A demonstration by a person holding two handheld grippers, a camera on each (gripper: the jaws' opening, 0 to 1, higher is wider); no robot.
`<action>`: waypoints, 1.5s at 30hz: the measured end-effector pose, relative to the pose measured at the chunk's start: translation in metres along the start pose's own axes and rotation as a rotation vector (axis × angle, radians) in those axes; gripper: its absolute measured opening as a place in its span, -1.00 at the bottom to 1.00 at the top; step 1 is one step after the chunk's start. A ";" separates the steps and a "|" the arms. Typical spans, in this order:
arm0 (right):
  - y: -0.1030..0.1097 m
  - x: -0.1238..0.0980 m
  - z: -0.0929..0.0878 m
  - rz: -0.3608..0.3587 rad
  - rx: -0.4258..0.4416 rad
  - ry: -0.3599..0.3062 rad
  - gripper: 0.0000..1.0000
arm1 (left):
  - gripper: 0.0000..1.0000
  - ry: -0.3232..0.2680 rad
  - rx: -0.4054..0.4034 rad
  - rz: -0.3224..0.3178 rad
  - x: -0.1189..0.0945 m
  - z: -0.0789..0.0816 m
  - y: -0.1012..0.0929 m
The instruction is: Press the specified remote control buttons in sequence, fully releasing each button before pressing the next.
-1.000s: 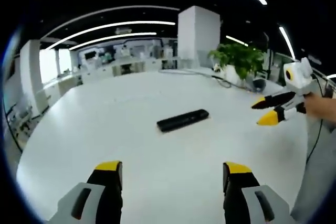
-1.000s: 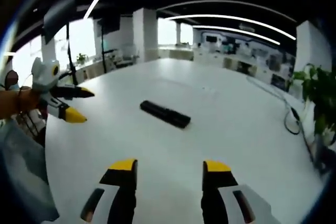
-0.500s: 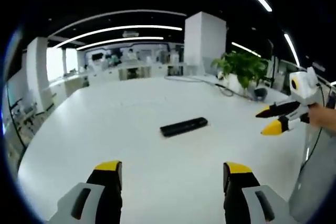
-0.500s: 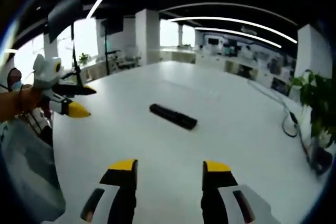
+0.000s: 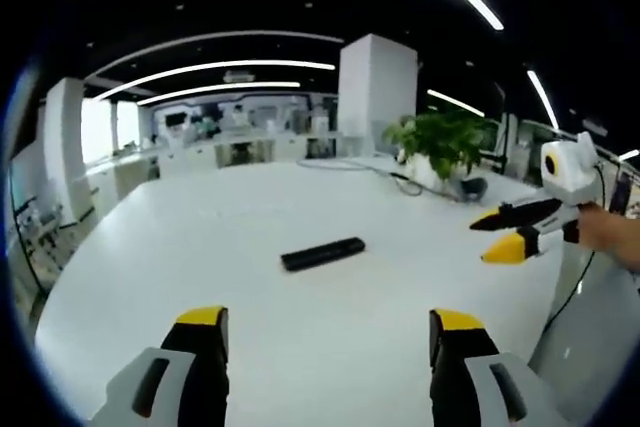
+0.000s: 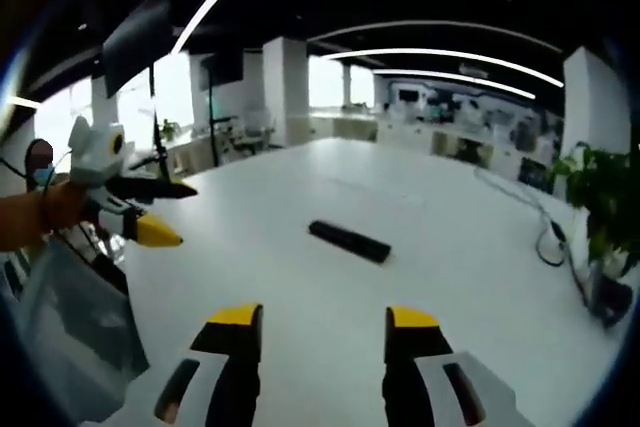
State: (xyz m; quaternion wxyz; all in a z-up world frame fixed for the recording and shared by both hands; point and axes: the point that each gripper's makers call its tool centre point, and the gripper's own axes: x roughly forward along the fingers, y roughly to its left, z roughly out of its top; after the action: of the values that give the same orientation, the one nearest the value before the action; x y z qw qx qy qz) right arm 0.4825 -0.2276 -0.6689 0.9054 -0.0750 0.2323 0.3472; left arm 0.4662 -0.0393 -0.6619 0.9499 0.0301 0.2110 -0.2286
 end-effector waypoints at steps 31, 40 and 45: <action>0.031 -0.017 0.002 -0.010 0.031 -0.065 -0.10 | 0.69 -0.056 0.014 0.031 -0.019 -0.006 -0.039; 0.032 -0.014 -0.025 -0.012 0.032 0.015 -0.04 | 0.72 0.005 -0.010 0.028 -0.015 -0.024 -0.034; 0.034 -0.014 -0.024 -0.007 0.043 0.007 -0.03 | 0.72 0.012 -0.057 0.038 -0.017 -0.027 -0.032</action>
State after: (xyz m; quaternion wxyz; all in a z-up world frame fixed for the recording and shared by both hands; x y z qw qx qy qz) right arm 0.4425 -0.2174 -0.6825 0.9071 -0.0576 0.2428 0.3389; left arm 0.4275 -0.0564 -0.6783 0.9533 0.0082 0.2224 -0.2043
